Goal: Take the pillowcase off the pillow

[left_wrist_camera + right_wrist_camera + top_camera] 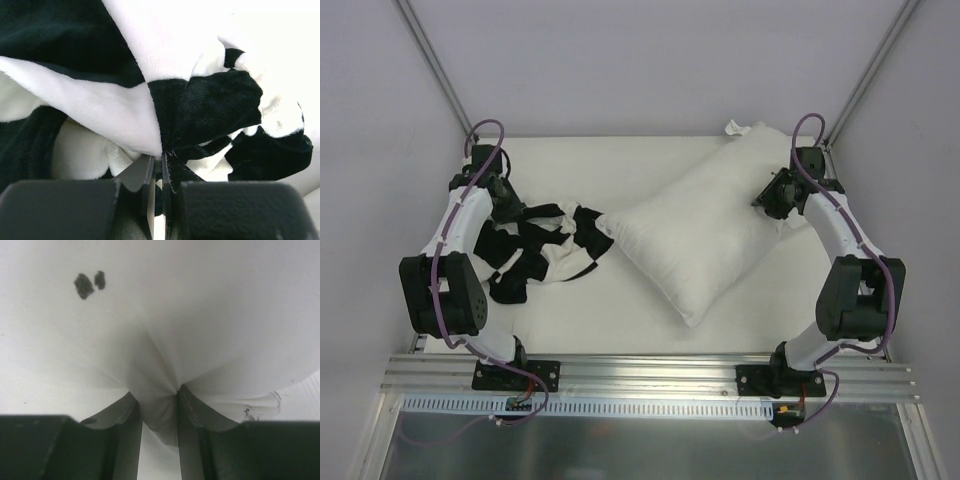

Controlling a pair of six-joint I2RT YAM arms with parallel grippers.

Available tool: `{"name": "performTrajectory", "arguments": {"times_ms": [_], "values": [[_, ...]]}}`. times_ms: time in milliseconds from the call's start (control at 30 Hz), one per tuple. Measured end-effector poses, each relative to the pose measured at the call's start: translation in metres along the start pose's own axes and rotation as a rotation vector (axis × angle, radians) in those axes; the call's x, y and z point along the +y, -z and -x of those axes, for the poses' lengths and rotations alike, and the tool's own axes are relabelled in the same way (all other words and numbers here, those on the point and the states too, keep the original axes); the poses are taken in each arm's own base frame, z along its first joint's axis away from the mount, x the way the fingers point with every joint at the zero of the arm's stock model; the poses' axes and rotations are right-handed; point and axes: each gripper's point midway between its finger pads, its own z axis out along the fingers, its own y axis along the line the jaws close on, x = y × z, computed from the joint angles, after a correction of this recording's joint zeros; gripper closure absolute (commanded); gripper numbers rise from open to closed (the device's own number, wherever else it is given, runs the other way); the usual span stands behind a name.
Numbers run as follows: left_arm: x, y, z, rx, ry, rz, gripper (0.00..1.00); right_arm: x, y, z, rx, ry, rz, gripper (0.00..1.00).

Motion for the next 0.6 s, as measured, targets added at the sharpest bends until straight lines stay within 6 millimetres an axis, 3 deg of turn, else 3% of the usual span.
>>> {"name": "performTrajectory", "arguments": {"times_ms": [100, 167, 233, 267, 300, 367, 600], "values": [[-0.001, 0.004, 0.001, -0.009, -0.022, -0.007, 1.0, 0.009, 0.004, 0.014, -0.007, 0.039, 0.001, 0.62], [-0.001, 0.008, 0.002, -0.015, -0.027, -0.013, 0.94, 0.014, 0.01, 0.022, -0.024, 0.062, 0.012, 0.55], [-0.004, 0.017, 0.004, -0.032, -0.038, -0.034, 0.44, 0.017, 0.018, 0.025, -0.041, 0.077, 0.027, 0.46], [-0.007, 0.023, 0.005, -0.041, -0.043, -0.058, 0.17, 0.018, 0.023, 0.026, -0.05, 0.082, 0.037, 0.31], [-0.011, 0.032, 0.007, -0.058, -0.047, -0.088, 0.01, 0.02, 0.031, 0.027, -0.064, 0.091, 0.05, 0.21], [-0.02, 0.049, 0.011, -0.084, -0.043, -0.144, 0.01, 0.023, 0.048, 0.029, -0.093, 0.094, 0.073, 0.01], [-0.049, 0.121, 0.024, -0.209, -0.079, -0.362, 0.01, 0.042, 0.129, 0.025, -0.229, 0.185, 0.167, 0.04]]}}
